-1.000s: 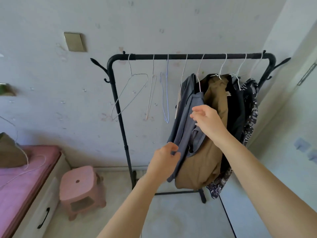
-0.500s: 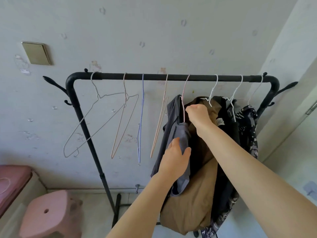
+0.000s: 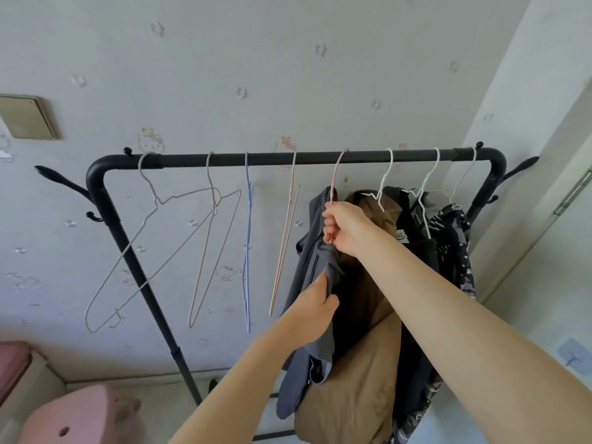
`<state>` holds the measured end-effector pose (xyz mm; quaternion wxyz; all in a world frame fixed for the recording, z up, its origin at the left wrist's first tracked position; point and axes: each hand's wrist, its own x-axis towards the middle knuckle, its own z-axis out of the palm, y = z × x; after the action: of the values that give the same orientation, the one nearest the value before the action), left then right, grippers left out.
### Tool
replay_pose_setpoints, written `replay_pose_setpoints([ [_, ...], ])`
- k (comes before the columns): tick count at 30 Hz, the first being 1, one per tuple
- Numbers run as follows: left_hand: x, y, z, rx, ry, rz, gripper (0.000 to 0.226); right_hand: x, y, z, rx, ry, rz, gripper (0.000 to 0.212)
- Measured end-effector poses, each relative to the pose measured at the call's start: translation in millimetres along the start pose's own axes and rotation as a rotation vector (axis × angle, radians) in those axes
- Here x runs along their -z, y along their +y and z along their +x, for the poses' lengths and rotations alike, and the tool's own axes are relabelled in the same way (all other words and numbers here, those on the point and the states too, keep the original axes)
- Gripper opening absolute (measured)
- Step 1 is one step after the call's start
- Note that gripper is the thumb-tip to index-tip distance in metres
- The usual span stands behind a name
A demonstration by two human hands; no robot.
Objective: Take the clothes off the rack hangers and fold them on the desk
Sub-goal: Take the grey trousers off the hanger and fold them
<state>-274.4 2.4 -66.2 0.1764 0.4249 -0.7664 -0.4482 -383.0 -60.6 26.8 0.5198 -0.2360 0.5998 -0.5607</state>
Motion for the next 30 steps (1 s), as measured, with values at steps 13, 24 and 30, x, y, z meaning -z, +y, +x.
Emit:
replay_pose_setpoints([
  [13,31,-6,-46,-0.01,-0.14,-0.456,0.05,1,-13,-61,0.131,0.05,-0.157,0.005],
  [24,29,26,-28,-0.083,0.116,-0.257,0.066,49,23,-128,0.158,0.184,-0.393,0.034],
  [30,-16,52,-26,-0.008,0.346,-0.114,0.081,87,22,-172,0.243,0.122,-0.664,0.022],
])
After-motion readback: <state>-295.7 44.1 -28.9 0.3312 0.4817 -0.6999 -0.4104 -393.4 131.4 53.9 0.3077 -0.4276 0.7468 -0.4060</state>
